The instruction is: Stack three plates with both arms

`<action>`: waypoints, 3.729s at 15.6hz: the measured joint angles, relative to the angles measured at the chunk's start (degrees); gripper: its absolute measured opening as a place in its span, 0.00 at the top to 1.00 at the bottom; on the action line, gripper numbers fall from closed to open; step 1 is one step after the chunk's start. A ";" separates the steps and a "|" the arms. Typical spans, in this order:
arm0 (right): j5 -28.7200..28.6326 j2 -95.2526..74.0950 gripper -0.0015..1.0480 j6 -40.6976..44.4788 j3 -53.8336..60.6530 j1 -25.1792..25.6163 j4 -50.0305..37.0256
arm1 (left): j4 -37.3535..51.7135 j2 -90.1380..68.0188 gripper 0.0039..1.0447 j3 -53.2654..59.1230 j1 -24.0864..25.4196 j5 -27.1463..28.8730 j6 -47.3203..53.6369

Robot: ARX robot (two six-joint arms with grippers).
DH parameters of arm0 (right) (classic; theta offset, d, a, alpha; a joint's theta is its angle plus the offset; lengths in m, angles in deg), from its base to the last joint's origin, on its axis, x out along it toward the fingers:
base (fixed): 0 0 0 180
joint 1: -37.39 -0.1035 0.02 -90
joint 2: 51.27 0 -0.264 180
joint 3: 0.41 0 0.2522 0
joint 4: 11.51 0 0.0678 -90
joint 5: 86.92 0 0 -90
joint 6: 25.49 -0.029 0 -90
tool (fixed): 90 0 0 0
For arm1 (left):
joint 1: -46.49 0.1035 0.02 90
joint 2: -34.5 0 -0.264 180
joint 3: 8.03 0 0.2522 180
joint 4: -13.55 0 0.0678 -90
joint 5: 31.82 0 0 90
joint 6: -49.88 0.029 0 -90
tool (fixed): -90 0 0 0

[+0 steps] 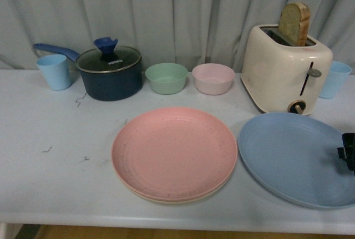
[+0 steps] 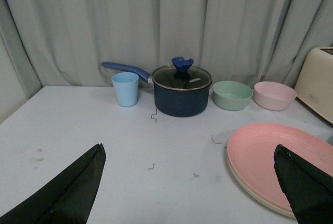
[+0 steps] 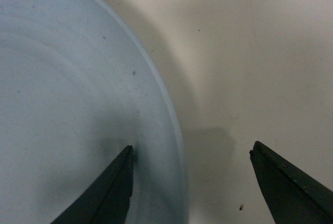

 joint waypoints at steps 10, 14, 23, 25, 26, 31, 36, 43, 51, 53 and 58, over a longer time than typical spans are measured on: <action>-4.87 7.96 0.97 -3.30 7.48 4.70 -2.23 | 0.02 0.00 0.06 0.00 0.00 0.02 0.00; -9.07 20.35 0.97 -3.63 14.82 10.64 1.81 | 0.02 0.00 0.06 0.00 0.00 0.02 0.00; -12.28 30.21 0.97 -10.56 15.54 -4.81 1.01 | 0.02 0.00 0.06 0.00 0.00 0.02 0.00; -10.47 26.34 0.97 -13.81 12.39 -10.05 -0.13 | 0.02 0.00 0.06 0.00 0.00 0.02 0.00; -9.07 23.19 0.97 -16.39 9.79 -13.18 -0.74 | 0.02 0.00 0.06 0.00 0.00 0.02 0.00; -3.34 7.69 0.97 -26.93 -3.58 -25.59 1.79 | 0.00 0.00 0.06 0.00 0.00 0.02 0.00; -2.16 4.96 0.97 -26.97 -6.21 -28.30 2.80 | 0.02 0.00 0.06 0.00 0.00 0.00 0.00; -1.09 4.35 0.97 -26.97 -5.79 -28.44 2.80 | 0.02 0.00 0.06 0.00 0.00 0.02 0.00; -1.36 11.26 0.27 -28.06 0.48 -27.32 2.71 | 0.02 0.00 0.06 0.00 0.00 0.02 0.00; 0.94 20.35 0.06 -27.12 3.67 -26.71 5.22 | 0.02 0.02 0.06 0.00 0.00 0.02 0.00; 16.35 21.42 0.34 -13.38 22.40 -25.99 -35.12 | -0.11 0.00 0.06 0.00 0.02 0.22 0.00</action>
